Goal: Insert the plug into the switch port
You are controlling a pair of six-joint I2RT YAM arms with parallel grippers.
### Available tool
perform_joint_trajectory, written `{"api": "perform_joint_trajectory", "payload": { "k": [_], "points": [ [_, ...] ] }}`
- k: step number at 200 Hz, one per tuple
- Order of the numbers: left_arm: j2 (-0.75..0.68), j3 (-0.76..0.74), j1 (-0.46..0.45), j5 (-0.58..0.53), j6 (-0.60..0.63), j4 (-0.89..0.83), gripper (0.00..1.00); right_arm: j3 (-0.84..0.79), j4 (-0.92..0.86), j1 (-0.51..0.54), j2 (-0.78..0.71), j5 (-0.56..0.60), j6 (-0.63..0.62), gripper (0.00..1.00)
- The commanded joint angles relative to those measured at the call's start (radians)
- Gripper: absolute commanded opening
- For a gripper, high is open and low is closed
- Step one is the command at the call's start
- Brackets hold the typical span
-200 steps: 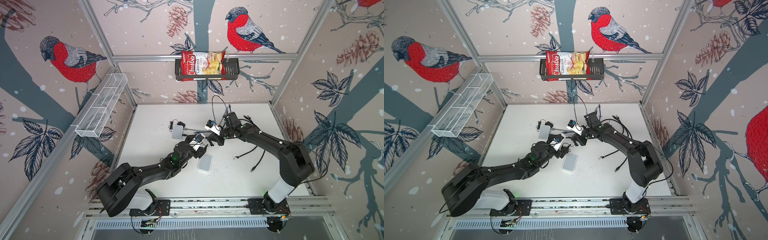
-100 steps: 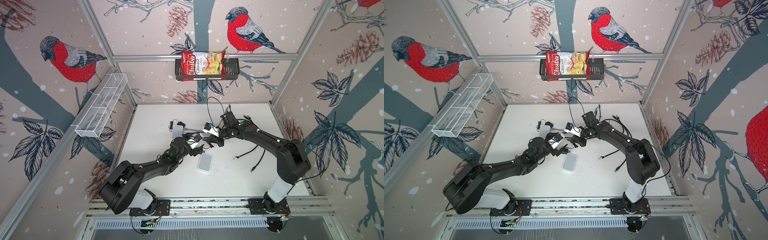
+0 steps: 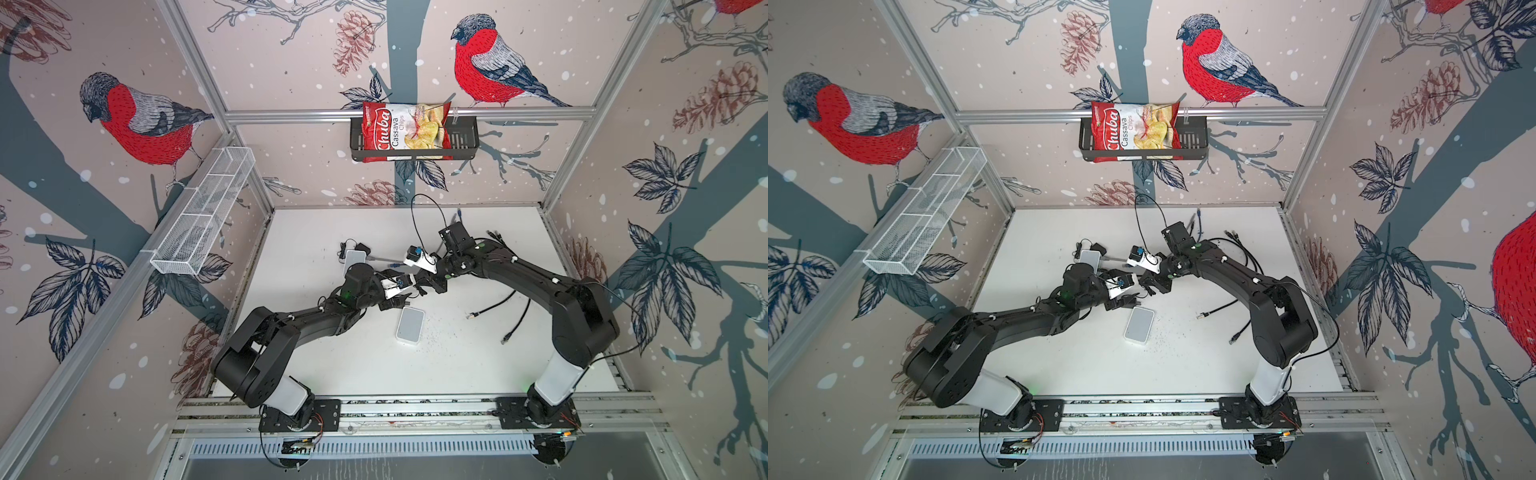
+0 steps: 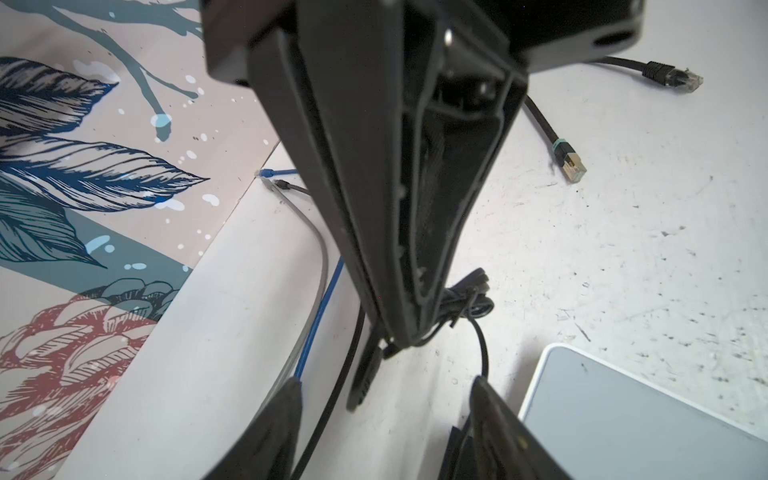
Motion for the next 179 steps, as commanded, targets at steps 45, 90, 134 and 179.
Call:
{"api": "perform_joint_trajectory", "payload": {
  "k": [45,90,134,179],
  "points": [
    [0.009,-0.016,0.010,0.037,-0.007,0.106,0.26,0.018,-0.011,0.003,0.008,-0.004,-0.003,0.03],
    [0.003,-0.015,0.017,0.044,-0.012,0.085,0.02,0.017,0.006,0.002,0.013,0.008,0.015,0.03],
    [-0.014,0.085,0.026,0.025,-0.043,-0.165,0.00,-0.006,0.089,0.001,0.013,0.122,0.096,0.04],
    [0.006,0.216,0.027,0.033,-0.142,-0.400,0.00,-0.071,0.249,0.011,-0.012,0.244,0.236,0.10]
  ]
}}
